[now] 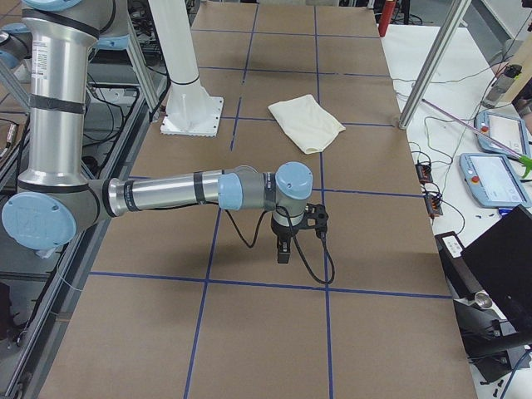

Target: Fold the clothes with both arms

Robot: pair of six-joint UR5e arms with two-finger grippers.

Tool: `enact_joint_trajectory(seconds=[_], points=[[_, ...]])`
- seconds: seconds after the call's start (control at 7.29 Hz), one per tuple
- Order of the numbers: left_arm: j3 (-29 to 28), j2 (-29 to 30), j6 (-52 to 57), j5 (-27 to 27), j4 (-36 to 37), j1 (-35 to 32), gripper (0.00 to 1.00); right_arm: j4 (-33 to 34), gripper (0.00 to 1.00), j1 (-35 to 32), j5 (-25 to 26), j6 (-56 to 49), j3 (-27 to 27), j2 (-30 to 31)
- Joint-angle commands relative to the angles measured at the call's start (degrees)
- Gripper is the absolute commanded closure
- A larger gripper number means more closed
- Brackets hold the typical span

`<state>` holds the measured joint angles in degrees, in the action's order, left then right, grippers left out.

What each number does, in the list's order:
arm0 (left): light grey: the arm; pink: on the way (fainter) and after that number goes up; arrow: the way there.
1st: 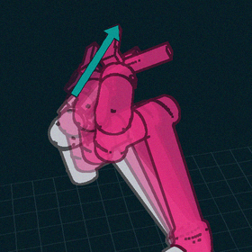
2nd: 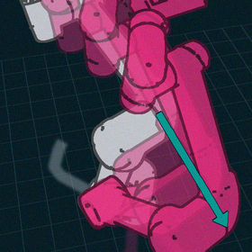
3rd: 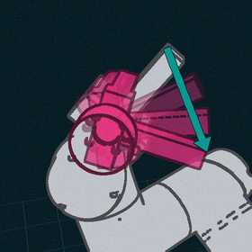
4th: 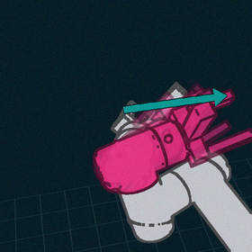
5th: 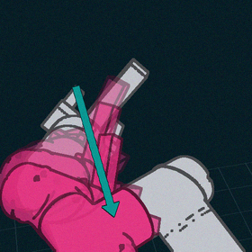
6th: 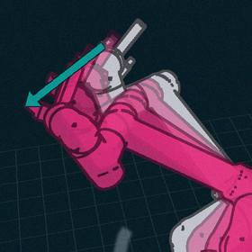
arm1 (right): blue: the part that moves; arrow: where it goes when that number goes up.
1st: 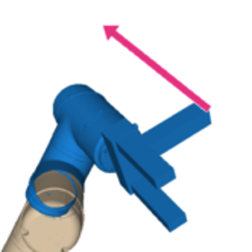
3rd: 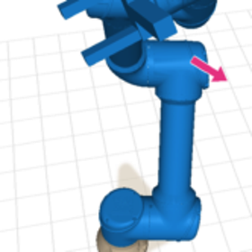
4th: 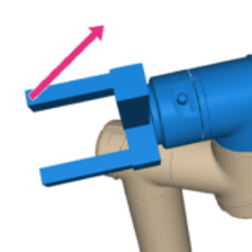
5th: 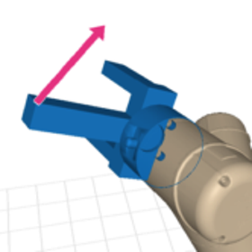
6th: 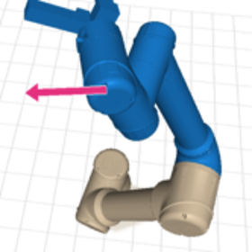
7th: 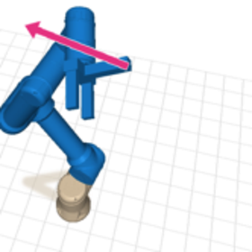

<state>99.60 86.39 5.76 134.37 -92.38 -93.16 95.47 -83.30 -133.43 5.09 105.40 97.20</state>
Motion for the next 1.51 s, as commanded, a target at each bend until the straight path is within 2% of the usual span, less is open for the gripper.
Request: enact_joint_trajectory(seconds=[0.0,0.41,0.69,1.1,1.37], points=[[1.72,-0.69,-1.10,0.02,-2.45,0.00,0.00,-0.02,0.00,0.15,-0.60,0.45,-0.98,-0.61],[4.44,-0.69,-0.66,0.11,-1.67,-0.18,0.00,-0.11,0.00,0.07,-1.31,0.62,-2.47,-1.22],[4.46,-0.61,-1.19,0.11,-2.36,0.00,0.00,-0.11,0.00,-0.02,-1.22,0.71,-0.73,-1.14],[0.69,-0.25,-0.75,-0.50,-2.54,0.00,0.00,-0.11,0.00,-0.02,-1.31,0.80,0.42,-0.97],[1.55,-0.25,-0.49,-0.07,-3.32,0.00,0.00,-2.90,0.00,-0.02,-0.96,0.80,-0.80,-1.05]])
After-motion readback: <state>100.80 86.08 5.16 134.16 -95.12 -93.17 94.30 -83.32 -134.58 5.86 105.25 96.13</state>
